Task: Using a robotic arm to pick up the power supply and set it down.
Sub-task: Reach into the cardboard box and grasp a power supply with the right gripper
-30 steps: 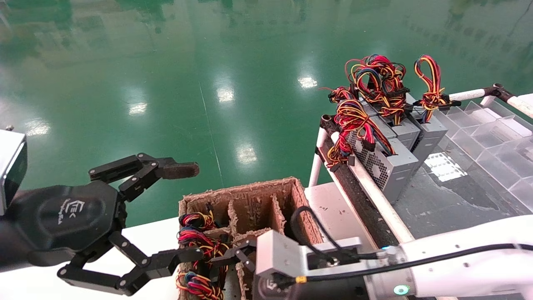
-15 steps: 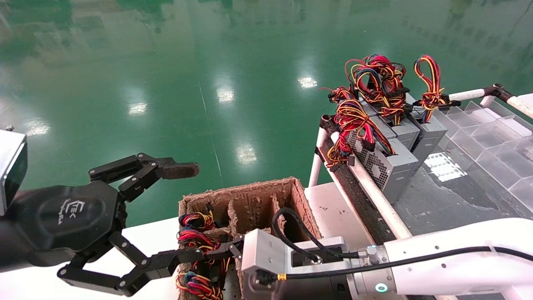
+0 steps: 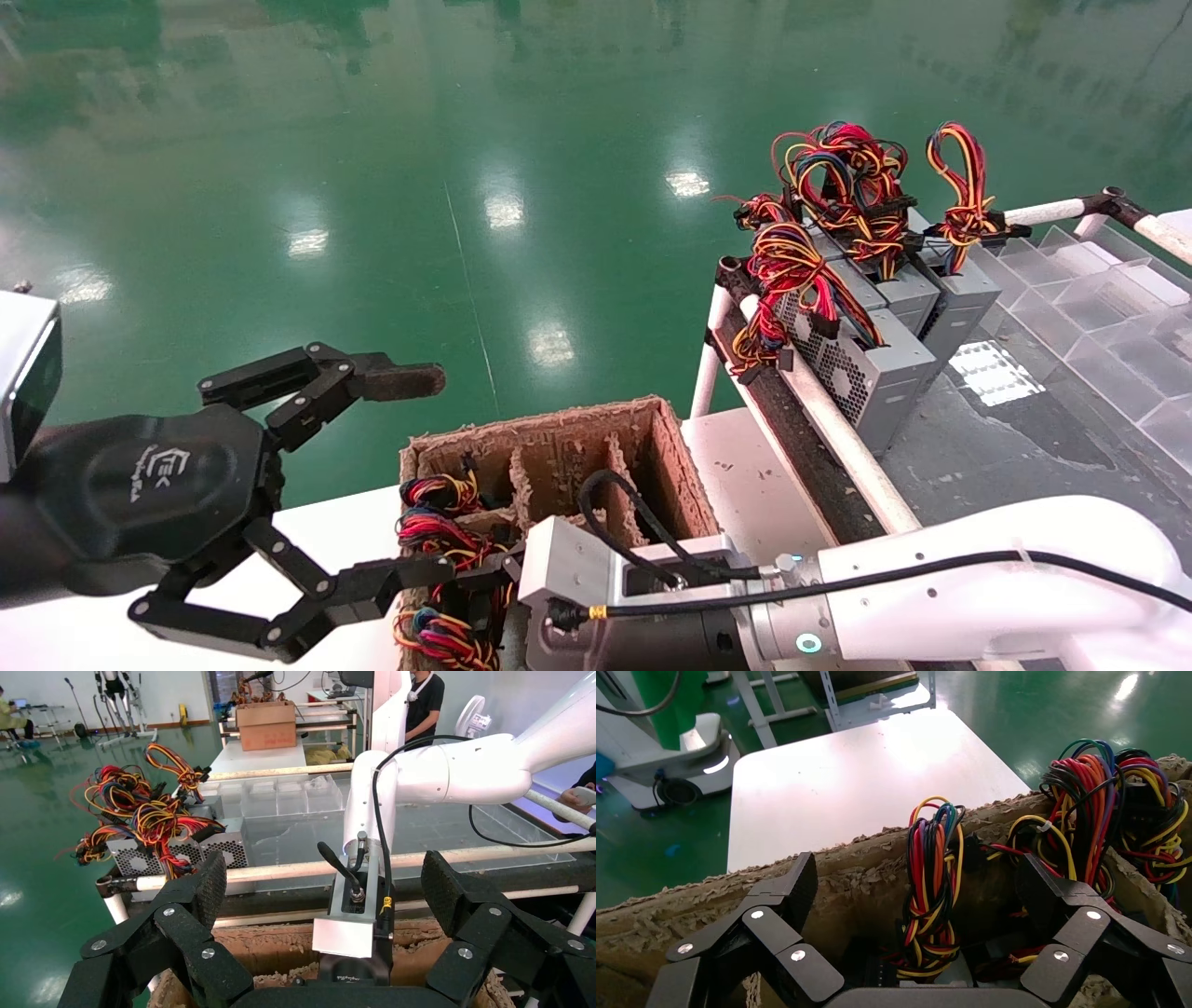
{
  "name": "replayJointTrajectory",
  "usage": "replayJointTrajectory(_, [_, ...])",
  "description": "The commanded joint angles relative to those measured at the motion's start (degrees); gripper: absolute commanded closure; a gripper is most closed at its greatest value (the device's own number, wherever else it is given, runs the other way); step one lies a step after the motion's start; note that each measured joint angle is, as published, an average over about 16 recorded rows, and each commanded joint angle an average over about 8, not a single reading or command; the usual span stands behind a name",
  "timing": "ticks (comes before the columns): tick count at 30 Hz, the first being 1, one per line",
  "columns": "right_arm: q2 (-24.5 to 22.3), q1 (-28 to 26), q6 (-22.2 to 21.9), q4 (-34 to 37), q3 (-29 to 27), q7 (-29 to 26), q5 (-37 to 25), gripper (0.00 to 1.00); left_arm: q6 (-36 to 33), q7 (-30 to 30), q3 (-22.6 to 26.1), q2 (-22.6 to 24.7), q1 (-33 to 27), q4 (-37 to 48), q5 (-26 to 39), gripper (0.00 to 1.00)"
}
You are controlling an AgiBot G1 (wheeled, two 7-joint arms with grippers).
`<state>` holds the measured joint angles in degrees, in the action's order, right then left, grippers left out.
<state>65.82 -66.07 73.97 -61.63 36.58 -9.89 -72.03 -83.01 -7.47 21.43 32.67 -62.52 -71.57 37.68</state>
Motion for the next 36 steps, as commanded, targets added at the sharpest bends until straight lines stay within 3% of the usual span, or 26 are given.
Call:
replayJointTrajectory(1, [0.26, -0.09, 0.16, 0.92, -0.10, 0.46, 0.29, 1.00, 0.00, 0.00, 0.00, 0.00, 0.00, 0.00, 0.00, 0.00])
replayJointTrajectory(19, [2.13, -0.36, 2.41, 8.50, -0.67, 4.82, 2.49, 1.00, 0.00, 0.00, 0.00, 0.00, 0.00, 0.00, 0.00, 0.00])
replayJointTrajectory(36, [2.42, 0.10, 2.09, 9.92, -1.40, 6.82, 3.38, 1.00, 0.00, 0.00, 0.01, 0.00, 0.00, 0.00, 0.00, 0.00])
